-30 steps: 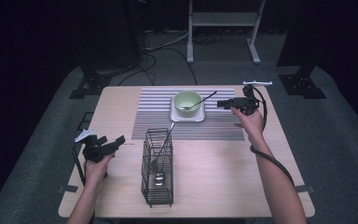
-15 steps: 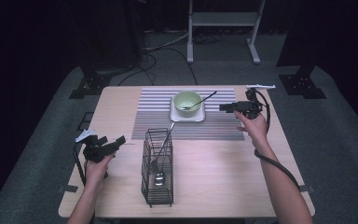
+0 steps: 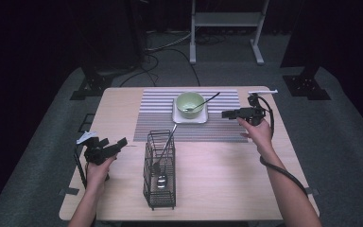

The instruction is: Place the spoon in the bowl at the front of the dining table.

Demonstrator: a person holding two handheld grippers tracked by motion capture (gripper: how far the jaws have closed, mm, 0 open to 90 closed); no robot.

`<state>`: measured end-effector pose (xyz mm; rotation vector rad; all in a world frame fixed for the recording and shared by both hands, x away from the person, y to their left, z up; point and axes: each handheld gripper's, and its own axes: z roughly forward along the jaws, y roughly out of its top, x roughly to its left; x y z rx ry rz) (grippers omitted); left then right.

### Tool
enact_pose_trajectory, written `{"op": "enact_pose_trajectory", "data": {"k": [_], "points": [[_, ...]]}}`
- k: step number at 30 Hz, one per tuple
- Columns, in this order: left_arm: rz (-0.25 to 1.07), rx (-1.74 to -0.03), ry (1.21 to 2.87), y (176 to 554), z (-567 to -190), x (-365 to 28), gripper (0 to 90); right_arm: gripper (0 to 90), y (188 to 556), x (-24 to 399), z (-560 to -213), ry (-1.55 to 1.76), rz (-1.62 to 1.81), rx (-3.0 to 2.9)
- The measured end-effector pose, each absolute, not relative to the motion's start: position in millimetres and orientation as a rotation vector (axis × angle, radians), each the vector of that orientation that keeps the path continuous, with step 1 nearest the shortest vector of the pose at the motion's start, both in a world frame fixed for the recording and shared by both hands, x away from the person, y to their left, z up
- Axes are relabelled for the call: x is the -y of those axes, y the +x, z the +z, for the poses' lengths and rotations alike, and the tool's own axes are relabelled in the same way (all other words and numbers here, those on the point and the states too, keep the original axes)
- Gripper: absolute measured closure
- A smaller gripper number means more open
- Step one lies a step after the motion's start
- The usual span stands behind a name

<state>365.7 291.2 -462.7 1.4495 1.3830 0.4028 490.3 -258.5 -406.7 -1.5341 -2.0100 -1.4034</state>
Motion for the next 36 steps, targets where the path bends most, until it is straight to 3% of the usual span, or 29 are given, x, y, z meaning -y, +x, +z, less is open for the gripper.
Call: {"op": "enact_pose_trajectory", "data": {"k": [36], "points": [[0.405,-1.377,1.453,365,-462,-290,0.0,34.2,452,243,-416,-1.396,-1.349,2.097]]}}
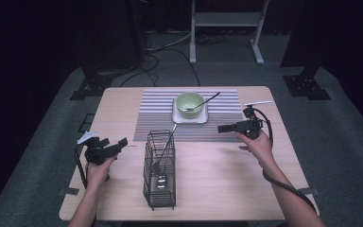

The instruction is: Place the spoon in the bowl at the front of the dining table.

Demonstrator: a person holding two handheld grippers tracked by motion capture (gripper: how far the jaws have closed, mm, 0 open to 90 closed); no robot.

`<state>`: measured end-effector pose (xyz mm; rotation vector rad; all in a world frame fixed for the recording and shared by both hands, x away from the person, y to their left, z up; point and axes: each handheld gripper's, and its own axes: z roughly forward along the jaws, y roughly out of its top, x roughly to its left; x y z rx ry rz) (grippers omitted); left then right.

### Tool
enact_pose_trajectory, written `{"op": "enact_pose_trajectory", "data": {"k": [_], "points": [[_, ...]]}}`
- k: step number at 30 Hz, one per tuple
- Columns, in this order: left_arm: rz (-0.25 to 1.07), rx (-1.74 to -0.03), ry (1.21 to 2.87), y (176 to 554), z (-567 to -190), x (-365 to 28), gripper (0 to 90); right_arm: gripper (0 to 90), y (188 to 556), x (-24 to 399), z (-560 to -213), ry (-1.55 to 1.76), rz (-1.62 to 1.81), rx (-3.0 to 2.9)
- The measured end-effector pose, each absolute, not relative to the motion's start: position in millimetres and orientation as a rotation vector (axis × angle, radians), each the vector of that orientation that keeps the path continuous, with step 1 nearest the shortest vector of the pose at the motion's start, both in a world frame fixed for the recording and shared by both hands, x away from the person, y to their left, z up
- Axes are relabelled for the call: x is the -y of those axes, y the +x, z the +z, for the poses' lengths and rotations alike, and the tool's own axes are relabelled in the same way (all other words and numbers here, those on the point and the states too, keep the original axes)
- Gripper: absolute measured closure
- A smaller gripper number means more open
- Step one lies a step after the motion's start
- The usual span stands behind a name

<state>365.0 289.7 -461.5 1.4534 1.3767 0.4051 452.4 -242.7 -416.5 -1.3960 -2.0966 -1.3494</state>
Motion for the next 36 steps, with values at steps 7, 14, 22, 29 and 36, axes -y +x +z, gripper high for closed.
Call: {"op": "enact_pose_trajectory", "data": {"k": [7,14,22,29,36], "points": [[0.404,-1.376,1.453,365,-461,-290,0.0,34.1,444,237,-417,-1.362,-1.332,2.123],[0.403,-1.376,1.454,365,-461,-290,0.0,33.5,437,233,-419,-1.334,-1.326,2.126],[0.401,-1.379,1.451,364,-461,-290,0.0,33.1,427,232,-421,-1.313,-1.323,2.128],[0.400,-1.379,1.445,364,-461,-290,0.0,33.1,418,236,-422,-1.301,-1.340,2.122],[0.398,-1.380,1.446,364,-461,-290,0.0,33.0,410,240,-427,-1.302,-1.342,2.115]]}}
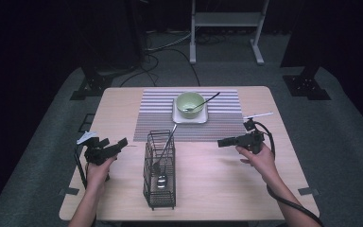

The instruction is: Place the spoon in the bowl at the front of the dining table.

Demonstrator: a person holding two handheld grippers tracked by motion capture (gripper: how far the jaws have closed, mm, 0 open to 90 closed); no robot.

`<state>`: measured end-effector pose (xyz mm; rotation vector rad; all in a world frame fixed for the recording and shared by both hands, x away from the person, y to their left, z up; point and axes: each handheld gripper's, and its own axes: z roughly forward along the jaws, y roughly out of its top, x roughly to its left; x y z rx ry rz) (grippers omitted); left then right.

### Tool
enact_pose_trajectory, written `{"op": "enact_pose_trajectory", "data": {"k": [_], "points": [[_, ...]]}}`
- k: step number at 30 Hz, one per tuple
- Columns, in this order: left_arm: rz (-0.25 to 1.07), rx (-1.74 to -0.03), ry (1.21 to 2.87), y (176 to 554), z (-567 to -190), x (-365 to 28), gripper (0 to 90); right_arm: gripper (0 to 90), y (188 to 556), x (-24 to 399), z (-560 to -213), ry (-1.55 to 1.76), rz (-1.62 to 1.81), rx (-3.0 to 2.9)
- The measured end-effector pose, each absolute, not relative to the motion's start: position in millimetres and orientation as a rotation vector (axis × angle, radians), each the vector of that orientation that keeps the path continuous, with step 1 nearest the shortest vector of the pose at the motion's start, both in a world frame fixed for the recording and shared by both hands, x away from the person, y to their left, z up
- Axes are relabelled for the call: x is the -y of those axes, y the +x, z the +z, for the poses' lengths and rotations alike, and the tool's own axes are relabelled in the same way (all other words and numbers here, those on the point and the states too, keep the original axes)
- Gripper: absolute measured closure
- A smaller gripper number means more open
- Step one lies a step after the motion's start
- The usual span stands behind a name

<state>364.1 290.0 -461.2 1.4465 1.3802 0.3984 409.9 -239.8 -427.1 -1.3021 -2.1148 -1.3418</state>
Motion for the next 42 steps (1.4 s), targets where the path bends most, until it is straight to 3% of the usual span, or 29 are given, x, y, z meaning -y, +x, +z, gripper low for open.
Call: {"op": "enact_pose_trajectory", "data": {"k": [42], "points": [[0.393,-1.382,1.454,363,-463,-289,0.0,32.6,358,246,-440,-1.239,-1.374,2.128]]}}
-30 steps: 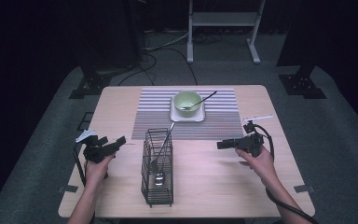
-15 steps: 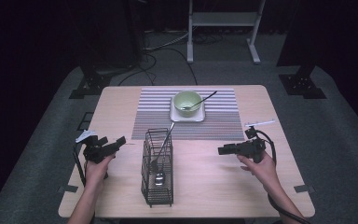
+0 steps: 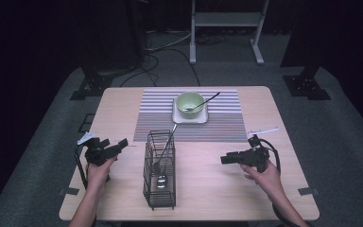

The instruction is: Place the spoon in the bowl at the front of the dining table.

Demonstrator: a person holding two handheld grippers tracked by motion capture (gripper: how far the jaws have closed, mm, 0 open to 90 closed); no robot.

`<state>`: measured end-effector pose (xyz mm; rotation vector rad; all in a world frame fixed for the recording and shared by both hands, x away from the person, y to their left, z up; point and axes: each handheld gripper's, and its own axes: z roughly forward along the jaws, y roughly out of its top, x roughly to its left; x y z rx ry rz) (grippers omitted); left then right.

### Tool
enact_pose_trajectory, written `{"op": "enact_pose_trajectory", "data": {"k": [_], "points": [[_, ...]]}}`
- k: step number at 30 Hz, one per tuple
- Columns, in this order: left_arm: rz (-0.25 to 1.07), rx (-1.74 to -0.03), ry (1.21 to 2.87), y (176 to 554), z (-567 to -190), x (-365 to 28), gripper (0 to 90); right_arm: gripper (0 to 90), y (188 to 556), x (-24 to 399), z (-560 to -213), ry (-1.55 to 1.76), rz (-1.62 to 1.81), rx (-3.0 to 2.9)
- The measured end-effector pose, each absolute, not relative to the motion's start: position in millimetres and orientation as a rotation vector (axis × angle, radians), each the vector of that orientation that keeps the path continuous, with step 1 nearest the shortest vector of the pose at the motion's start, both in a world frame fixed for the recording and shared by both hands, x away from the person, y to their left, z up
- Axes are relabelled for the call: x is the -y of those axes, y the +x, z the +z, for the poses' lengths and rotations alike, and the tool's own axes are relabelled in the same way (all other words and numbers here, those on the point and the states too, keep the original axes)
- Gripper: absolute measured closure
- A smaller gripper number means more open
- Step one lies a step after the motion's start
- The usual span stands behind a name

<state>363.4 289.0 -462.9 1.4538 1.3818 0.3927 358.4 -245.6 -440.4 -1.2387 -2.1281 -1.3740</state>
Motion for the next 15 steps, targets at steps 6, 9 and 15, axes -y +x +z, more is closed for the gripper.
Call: {"op": "enact_pose_trajectory", "data": {"k": [6,9,15], "points": [[0.407,-1.378,1.455,363,-461,-290,0.0,32.4,351,248,-443,-1.241,-1.382,2.131],[0.407,-1.380,1.453,362,-462,-290,0.0,32.2,347,248,-443,-1.240,-1.376,2.148],[0.415,-1.370,1.453,362,-459,-290,0.0,32.0,338,251,-446,-1.237,-1.408,2.174]]}}
